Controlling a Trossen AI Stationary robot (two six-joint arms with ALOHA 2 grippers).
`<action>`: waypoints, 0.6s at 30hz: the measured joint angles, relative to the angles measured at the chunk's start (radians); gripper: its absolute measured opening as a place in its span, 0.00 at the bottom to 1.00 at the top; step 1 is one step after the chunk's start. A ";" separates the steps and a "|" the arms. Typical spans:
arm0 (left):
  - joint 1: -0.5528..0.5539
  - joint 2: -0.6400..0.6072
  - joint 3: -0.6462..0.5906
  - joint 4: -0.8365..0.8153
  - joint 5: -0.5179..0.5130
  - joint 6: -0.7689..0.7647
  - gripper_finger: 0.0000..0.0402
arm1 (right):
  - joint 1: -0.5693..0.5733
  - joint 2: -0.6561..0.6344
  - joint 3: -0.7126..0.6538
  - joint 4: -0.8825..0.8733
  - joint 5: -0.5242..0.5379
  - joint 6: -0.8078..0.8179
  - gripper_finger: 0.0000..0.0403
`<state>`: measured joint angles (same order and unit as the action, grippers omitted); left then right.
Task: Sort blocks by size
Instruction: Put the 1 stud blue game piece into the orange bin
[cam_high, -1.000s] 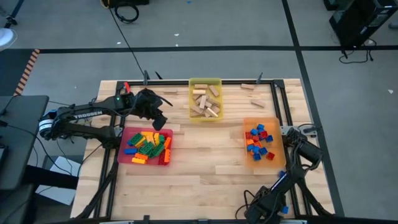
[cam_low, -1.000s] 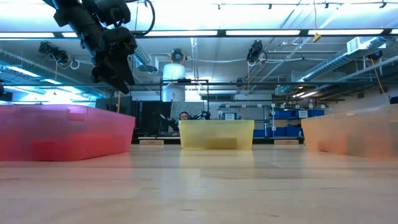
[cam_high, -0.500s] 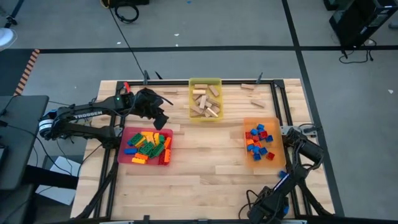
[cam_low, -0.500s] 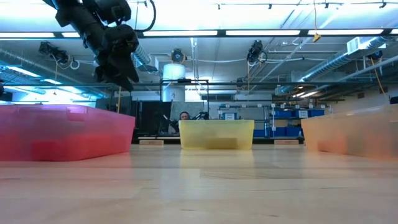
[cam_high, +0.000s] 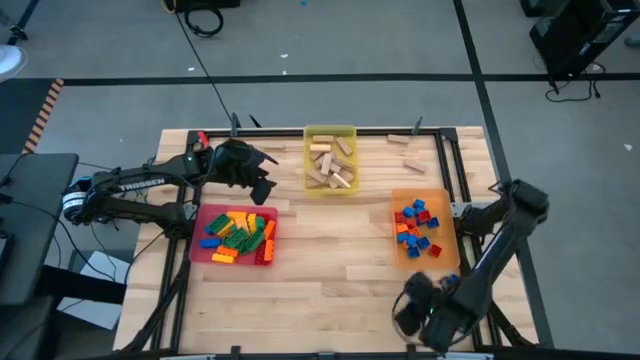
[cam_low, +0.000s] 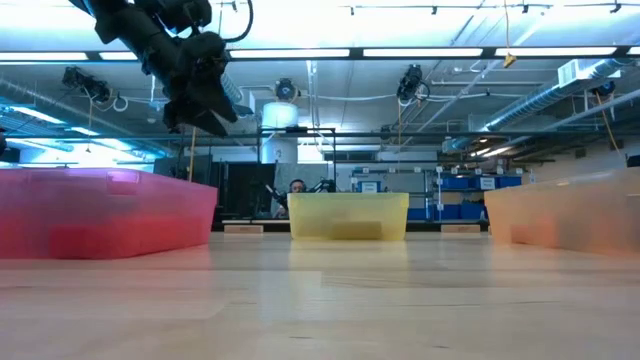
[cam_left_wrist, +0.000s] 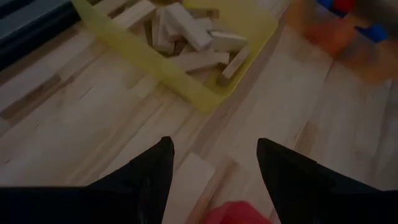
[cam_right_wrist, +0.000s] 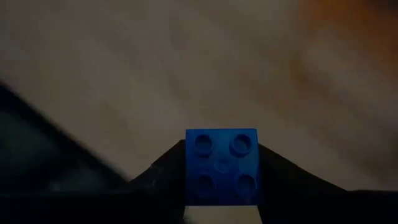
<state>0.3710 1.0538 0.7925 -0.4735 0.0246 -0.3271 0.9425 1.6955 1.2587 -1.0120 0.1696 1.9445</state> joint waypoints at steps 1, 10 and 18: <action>0.000 0.000 0.000 0.009 0.000 0.000 0.60 | 0.001 -0.027 0.000 -0.029 0.099 0.034 0.38; 0.000 0.000 0.000 0.086 0.000 0.009 0.60 | -0.134 -0.139 0.000 -0.463 0.316 0.275 0.38; 0.000 0.000 0.000 0.088 0.001 0.010 0.60 | -0.352 -0.155 -0.048 -0.543 0.018 0.151 0.38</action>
<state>0.3714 1.0538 0.7928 -0.3855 0.0254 -0.3168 0.5903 1.5407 1.2110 -1.5546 0.1877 2.0959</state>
